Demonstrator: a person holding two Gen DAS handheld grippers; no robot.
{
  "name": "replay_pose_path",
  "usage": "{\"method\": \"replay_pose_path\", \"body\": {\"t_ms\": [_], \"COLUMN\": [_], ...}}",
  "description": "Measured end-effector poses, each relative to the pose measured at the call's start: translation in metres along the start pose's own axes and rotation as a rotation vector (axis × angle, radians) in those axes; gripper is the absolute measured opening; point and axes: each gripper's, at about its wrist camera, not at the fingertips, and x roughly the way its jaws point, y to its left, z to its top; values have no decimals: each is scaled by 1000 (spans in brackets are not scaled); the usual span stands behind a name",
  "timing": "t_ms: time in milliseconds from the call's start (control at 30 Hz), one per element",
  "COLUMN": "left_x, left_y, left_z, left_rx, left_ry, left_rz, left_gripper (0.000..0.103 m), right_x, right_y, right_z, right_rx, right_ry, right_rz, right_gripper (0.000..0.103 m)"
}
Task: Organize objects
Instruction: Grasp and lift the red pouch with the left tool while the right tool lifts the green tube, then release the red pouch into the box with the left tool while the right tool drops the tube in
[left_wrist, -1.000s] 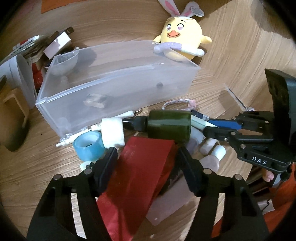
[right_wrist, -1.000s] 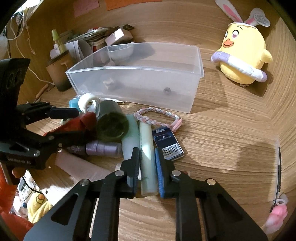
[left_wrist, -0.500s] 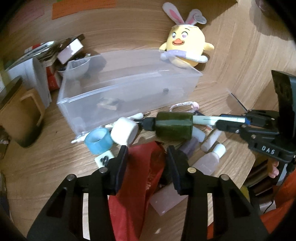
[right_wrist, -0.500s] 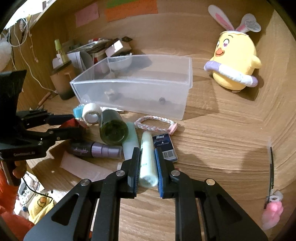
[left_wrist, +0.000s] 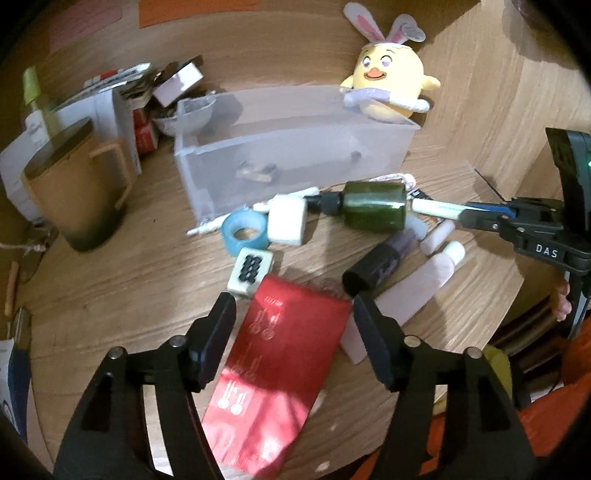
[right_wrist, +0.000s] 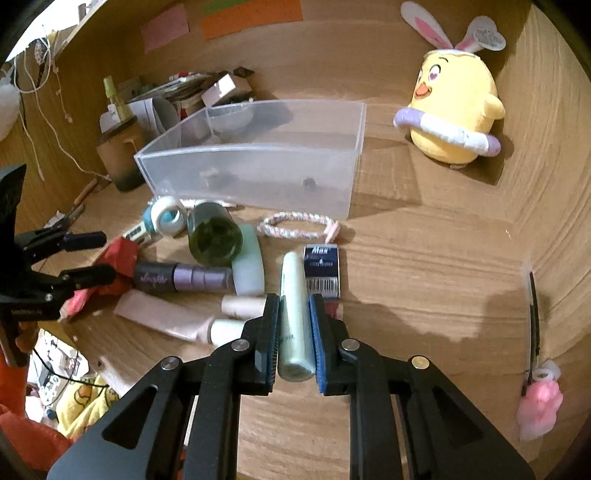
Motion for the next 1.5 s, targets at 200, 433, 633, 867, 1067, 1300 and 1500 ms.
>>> {"method": "replay_pose_path", "body": {"t_ms": [200,433,633,867,1067,1300,1500], "left_x": [8,16,16,-3,-26,-48,-61], "left_y": [8,1,3,12,22,29,30], "left_z": [-9,-13,-8,-1,17,41,62], "left_rx": [-20,21,-1,-44,-89,-114,-114], "left_ry": [32,43,26,-36,-115,-204,-260], "left_rz": [-9,-2,15,33,36,45,50], "left_gripper": [68,69,54,54,54,54,54], "right_x": [4,16,19,4,-18,-27,-32], "right_y": [1,4,5,5,6,9,6], "right_z": [-2,4,7,10,19,32,45], "right_rx": [-7,-20,-11,-6,10,3,18], "right_ry": [20,31,13,-38,-113,-164,-211], "right_rz": [2,3,-9,-13,7,5,18], "right_gripper": [14,15,14,14,14,14,14]}}
